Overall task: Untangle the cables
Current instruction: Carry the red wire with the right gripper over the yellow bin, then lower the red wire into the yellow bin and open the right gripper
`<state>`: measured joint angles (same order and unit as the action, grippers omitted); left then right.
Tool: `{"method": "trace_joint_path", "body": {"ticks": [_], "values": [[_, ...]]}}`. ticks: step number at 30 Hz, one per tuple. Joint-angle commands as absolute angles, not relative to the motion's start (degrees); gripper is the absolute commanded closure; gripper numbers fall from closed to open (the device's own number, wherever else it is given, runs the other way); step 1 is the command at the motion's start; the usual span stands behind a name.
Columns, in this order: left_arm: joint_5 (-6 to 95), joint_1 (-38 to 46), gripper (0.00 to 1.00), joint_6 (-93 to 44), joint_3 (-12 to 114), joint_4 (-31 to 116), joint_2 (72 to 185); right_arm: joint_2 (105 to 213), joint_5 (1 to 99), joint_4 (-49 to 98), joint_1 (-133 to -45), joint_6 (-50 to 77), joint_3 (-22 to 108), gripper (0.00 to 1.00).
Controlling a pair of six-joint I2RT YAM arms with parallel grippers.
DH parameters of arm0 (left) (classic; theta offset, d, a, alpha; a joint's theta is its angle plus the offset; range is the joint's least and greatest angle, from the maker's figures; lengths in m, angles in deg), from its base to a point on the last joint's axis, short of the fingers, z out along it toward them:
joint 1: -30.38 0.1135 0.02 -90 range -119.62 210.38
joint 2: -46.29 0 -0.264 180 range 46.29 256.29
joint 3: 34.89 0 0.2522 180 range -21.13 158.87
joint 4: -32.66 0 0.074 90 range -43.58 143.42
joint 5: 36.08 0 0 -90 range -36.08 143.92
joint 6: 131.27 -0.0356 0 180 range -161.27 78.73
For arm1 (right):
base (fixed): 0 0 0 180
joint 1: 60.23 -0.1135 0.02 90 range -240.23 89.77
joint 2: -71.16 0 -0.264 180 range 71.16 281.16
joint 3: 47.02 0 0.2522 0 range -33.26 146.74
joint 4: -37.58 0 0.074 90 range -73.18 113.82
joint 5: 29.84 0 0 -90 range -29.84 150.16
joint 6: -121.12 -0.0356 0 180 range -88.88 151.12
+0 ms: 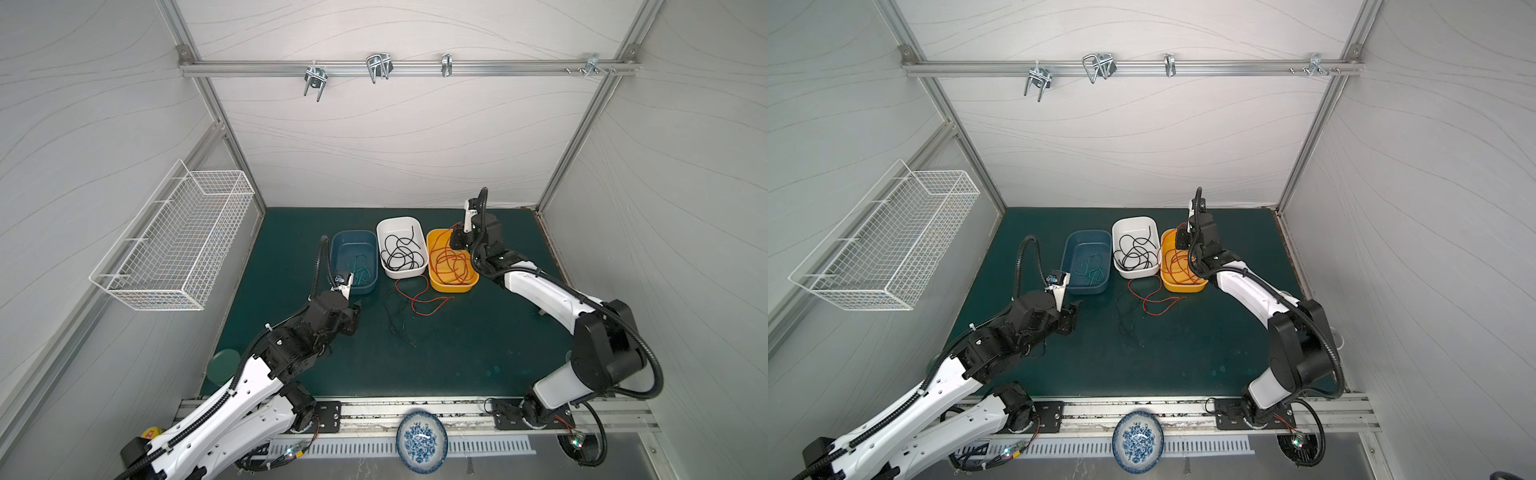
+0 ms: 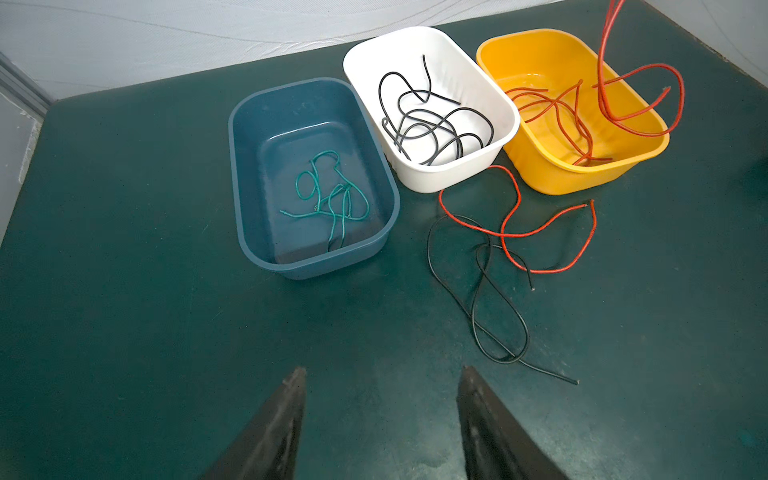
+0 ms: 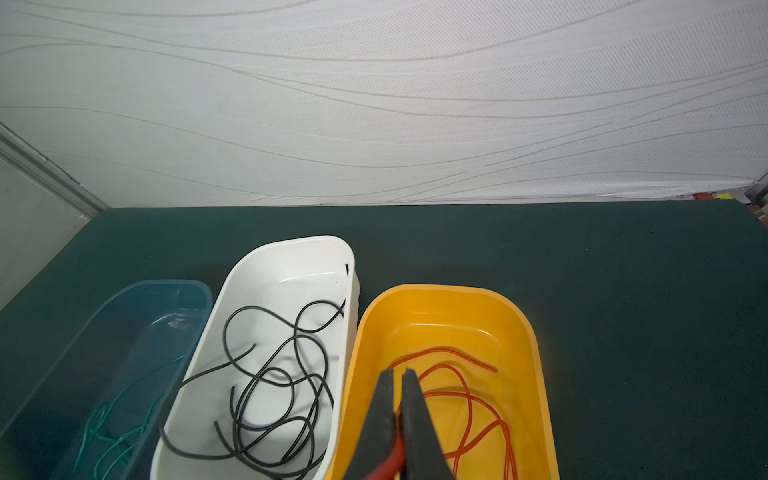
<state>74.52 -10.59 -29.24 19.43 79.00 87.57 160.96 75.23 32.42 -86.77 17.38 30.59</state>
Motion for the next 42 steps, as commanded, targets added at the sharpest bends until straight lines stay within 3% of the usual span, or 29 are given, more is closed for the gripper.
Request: {"method": "trace_joint_path", "body": {"ticks": [1, 9, 32, 42], "values": [[75.2, -10.5, 0.40, -29.6, 19.6, 76.8, 87.6, 163.9, 74.9, 36.5, -85.9, 17.9, 31.9, 1.00], [75.1, -10.5, 0.40, -29.9, 19.2, 76.4, 88.0, 169.8, 73.3, 37.3, -83.7, 15.5, 32.8, 1.00], [75.1, -10.4, 0.41, -30.6, 19.2, 75.9, 89.7, 178.7, 77.3, 22.0, -81.6, 9.0, 37.7, 1.00], [75.0, -10.4, 0.41, -30.6, 19.2, 75.9, 89.8, 177.7, 77.9, 16.6, -81.6, 6.9, 38.7, 0.83]]}}
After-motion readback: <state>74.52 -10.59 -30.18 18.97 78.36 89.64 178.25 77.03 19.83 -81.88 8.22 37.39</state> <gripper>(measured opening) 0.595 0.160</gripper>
